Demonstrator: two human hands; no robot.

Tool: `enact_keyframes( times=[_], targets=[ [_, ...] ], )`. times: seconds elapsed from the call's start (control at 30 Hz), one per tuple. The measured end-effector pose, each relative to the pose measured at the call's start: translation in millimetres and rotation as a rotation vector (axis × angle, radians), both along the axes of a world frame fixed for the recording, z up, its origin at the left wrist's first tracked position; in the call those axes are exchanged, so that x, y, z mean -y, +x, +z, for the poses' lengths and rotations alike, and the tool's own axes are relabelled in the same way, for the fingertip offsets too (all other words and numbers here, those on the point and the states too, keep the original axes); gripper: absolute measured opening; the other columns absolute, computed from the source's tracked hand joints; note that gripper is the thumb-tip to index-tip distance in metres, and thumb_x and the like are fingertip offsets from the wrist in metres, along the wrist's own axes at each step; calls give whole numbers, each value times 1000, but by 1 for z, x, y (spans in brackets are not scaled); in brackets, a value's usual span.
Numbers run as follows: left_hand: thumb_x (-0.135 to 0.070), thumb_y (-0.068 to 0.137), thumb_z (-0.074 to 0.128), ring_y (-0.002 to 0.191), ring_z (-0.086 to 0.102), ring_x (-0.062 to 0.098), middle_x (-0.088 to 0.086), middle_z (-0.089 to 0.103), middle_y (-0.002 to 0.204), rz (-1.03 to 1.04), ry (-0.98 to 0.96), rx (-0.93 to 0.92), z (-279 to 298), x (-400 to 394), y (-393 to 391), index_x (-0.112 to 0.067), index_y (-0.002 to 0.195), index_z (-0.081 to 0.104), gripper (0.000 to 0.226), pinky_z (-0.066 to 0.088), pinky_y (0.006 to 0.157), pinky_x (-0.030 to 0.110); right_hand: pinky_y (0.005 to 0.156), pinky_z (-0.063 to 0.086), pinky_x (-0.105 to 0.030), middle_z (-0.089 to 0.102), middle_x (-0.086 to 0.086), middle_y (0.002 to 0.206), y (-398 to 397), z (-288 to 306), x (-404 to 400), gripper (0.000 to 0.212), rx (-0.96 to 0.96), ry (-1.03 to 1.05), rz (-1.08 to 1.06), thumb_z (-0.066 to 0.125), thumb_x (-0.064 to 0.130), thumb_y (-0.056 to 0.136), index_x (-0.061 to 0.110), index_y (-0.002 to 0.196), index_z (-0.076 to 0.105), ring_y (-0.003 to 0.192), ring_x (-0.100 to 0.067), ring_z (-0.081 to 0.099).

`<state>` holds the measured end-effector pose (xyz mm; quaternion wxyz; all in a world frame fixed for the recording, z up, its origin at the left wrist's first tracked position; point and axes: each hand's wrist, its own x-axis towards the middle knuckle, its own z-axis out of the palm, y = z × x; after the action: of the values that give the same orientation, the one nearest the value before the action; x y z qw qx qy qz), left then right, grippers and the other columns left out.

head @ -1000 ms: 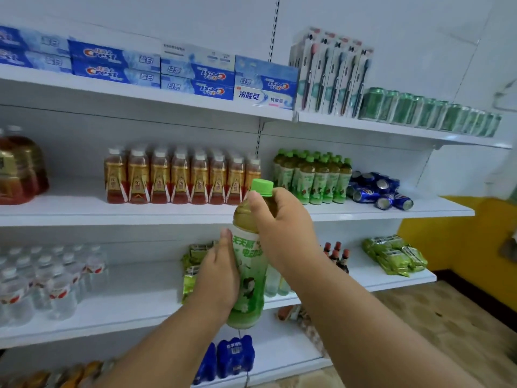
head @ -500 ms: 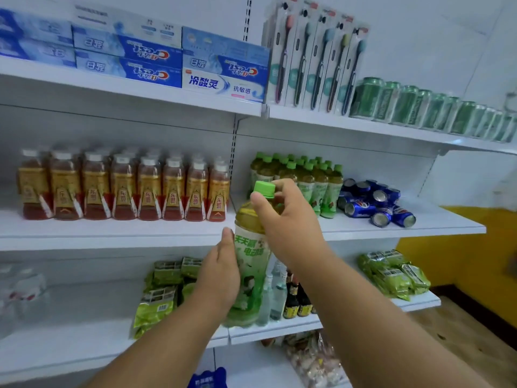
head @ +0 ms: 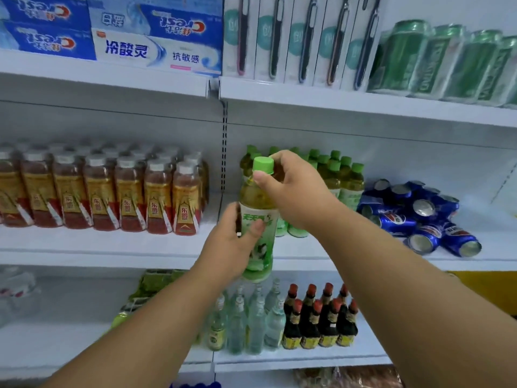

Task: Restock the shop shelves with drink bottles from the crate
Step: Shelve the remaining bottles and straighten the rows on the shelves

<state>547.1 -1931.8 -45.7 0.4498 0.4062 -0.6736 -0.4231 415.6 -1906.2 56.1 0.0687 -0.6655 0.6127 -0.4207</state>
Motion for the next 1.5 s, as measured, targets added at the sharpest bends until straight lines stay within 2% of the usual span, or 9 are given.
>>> enact_keyframes(
  times=[0.23, 0.37, 0.47, 0.6, 0.67, 0.8, 0.9, 1.07, 1.5],
  targets=[
    [-36, 97, 66, 78, 56, -27, -34, 64, 89, 62, -38, 40, -13, 82, -23, -42, 108, 54, 17, 42, 57, 1, 71, 55, -37, 68, 1, 91, -34, 8, 82, 30, -135, 109, -3, 64, 46, 95, 18, 108, 66, 83, -18, 65],
    [-42, 94, 68, 88, 56, -14, -26, 64, 98, 57, -39, 91, -19, 134, -34, -39, 111, 57, 20, 41, 65, 13, 68, 44, -29, 61, 6, 102, -44, 15, 131, 39, -366, 182, -17, 58, 49, 97, 22, 126, 59, 85, -12, 58],
    [-47, 91, 70, 84, 57, -6, -22, 63, 91, 111, -60, 134, -25, 165, -42, -35, 106, 59, 22, 42, 64, 18, 57, 35, -26, 57, 6, 96, -49, 23, 160, 34, -583, 228, -36, 56, 51, 97, 28, 121, 57, 75, -6, 48],
    [-45, 88, 74, 67, 56, -16, -30, 57, 76, 119, -88, 187, -38, 189, -48, -42, 94, 58, 16, 38, 52, 3, 56, 28, -26, 42, 16, 84, -58, 25, 186, 37, -761, 278, -36, 57, 54, 95, 29, 122, 57, 73, -1, 39],
    [-42, 87, 75, 65, 55, -22, -33, 56, 74, 119, -97, 186, -45, 194, -51, -46, 91, 57, 19, 39, 52, 0, 56, 28, -25, 45, 13, 88, -61, 21, 193, 40, -804, 306, -10, 57, 54, 96, 27, 125, 56, 76, -7, 43],
    [-35, 86, 78, 72, 58, -23, -32, 60, 79, 131, -98, 138, -55, 201, -58, -44, 97, 60, 23, 40, 57, -1, 58, 32, -25, 60, 1, 107, -62, 17, 205, 38, -832, 317, 11, 59, 50, 96, 21, 121, 60, 89, -19, 54],
    [-34, 85, 79, 74, 60, -12, -24, 63, 87, 146, -117, 136, -58, 204, -60, -40, 100, 63, 23, 39, 60, -3, 58, 33, -25, 62, -3, 106, -61, 18, 210, 37, -841, 315, 23, 58, 49, 97, 18, 117, 62, 91, -21, 57],
    [-38, 84, 80, 78, 58, -9, -22, 64, 87, 204, -104, 124, -62, 206, -59, -39, 97, 61, 23, 39, 57, 0, 56, 29, -25, 59, 0, 101, -55, 18, 213, 34, -844, 306, 50, 57, 47, 98, 19, 116, 61, 81, -14, 51],
    [-41, 83, 79, 90, 63, 12, -2, 69, 105, 139, -142, 182, -63, 210, -60, -23, 109, 67, 34, 36, 64, 4, 57, 27, -23, 58, 0, 109, -60, 17, 207, 37, -785, 341, 12, 58, 45, 98, 21, 126, 58, 93, -20, 51]
  ],
)
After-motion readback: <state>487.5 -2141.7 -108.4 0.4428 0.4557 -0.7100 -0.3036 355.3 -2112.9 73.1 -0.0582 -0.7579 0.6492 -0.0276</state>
